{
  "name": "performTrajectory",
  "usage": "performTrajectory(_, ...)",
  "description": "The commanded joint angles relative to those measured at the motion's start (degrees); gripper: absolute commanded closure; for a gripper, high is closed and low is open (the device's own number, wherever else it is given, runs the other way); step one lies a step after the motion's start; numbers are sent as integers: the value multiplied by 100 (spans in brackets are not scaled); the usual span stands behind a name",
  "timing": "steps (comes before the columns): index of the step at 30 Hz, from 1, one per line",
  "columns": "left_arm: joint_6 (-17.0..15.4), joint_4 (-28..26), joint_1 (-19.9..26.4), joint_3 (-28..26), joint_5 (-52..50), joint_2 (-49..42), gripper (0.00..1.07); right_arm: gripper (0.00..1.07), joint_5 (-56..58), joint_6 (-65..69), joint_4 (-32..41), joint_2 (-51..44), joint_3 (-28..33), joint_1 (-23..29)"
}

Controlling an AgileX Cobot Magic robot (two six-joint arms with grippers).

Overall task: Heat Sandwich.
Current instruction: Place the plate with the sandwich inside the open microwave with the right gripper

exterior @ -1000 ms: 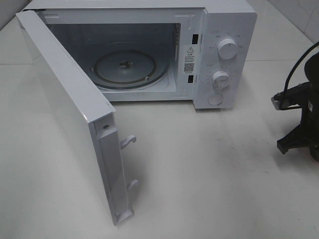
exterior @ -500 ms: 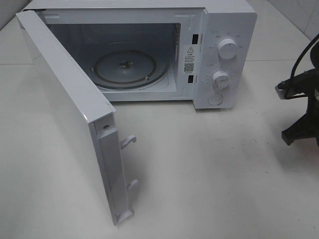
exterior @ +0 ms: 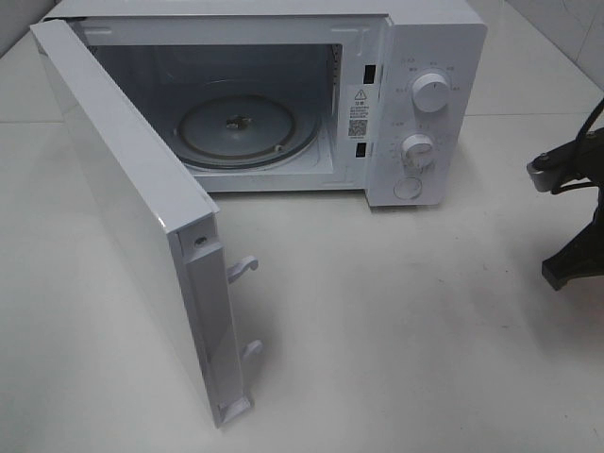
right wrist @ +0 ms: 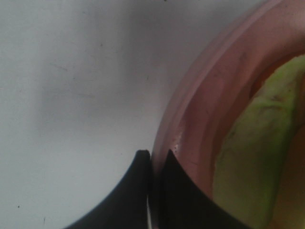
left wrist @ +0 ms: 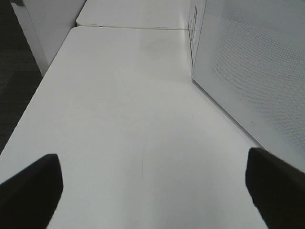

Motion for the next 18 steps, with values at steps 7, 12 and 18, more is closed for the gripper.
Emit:
performTrajectory(7, -6, -34, 17, 23, -17, -143, 9, 106, 539, 29, -115, -378, 52, 653)
performTrajectory(12, -6, -34, 17, 23, -17, -143, 9, 106, 722, 34, -115, -561, 132, 1112)
performTrajectory(18, -6, -34, 17, 23, -17, -143, 9, 105, 768, 52, -23, -796, 338, 1513)
